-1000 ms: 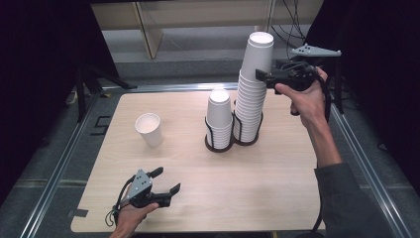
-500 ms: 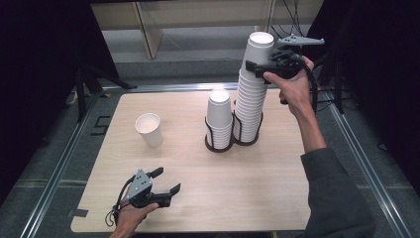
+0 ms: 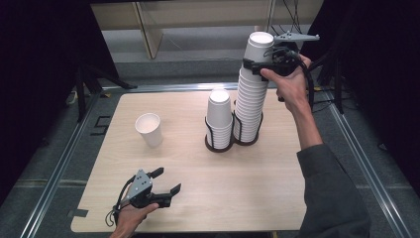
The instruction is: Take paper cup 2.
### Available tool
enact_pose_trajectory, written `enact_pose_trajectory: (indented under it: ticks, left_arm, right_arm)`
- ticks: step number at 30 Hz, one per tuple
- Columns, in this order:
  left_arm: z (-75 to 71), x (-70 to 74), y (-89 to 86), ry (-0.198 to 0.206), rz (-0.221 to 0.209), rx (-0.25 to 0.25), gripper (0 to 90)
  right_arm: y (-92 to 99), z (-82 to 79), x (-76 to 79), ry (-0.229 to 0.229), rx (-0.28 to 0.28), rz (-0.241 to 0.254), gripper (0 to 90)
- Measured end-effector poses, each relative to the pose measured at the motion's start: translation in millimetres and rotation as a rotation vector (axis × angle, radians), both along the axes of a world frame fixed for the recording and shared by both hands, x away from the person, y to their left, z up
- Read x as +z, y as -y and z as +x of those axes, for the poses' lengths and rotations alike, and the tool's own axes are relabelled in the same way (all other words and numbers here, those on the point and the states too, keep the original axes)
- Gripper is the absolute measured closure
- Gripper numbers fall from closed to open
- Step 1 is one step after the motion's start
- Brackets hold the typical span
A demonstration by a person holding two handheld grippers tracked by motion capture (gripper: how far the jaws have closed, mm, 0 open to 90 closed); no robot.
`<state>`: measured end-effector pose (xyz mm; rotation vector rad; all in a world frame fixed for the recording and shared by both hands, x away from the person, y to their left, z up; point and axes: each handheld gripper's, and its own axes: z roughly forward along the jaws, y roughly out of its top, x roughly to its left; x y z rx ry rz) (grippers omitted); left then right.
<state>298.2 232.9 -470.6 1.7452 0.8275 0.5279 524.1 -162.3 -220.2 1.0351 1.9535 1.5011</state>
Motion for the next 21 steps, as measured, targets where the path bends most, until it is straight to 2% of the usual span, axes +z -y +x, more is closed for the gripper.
enact_pose_trajectory:
  ticks: [6, 8, 10, 15, 16, 20, 21]
  left_arm:
    - [0.0, 0.0, 0.6, -0.001, -0.001, -0.002, 14.4]
    - [0.2, 0.0, 0.5, 0.002, 0.004, -0.003, 14.4]
    - [1.3, -1.3, 1.2, 0.015, -0.012, -0.012, 14.4]
    - [1.2, -1.4, 1.2, 0.013, -0.011, -0.013, 14.4]
    - [0.2, -0.3, 0.5, 0.001, 0.006, -0.008, 14.4]
    - [1.1, -1.6, 1.3, 0.013, -0.01, -0.014, 14.4]
    - [0.5, -1.0, 1.0, 0.009, 0.0, -0.009, 14.4]
  right_arm:
    - [0.6, -4.1, 15.2, 0.027, -0.007, 0.008, 17.1]
    - [1.2, -6.3, 24.1, 0.045, -0.014, 0.007, 17.2]
    - [1.5, -8.5, 31.3, 0.053, -0.024, 0.012, 17.3]
    - [2.3, -11.8, 50.2, 0.098, -0.03, 0.023, 17.3]
    - [2.3, -13.1, 54.1, 0.099, -0.034, 0.028, 17.3]
    - [4.0, -18.1, 71.6, 0.139, -0.046, 0.054, 17.3]
    - [4.7, -20.7, 76.5, 0.141, -0.047, 0.062, 17.3]
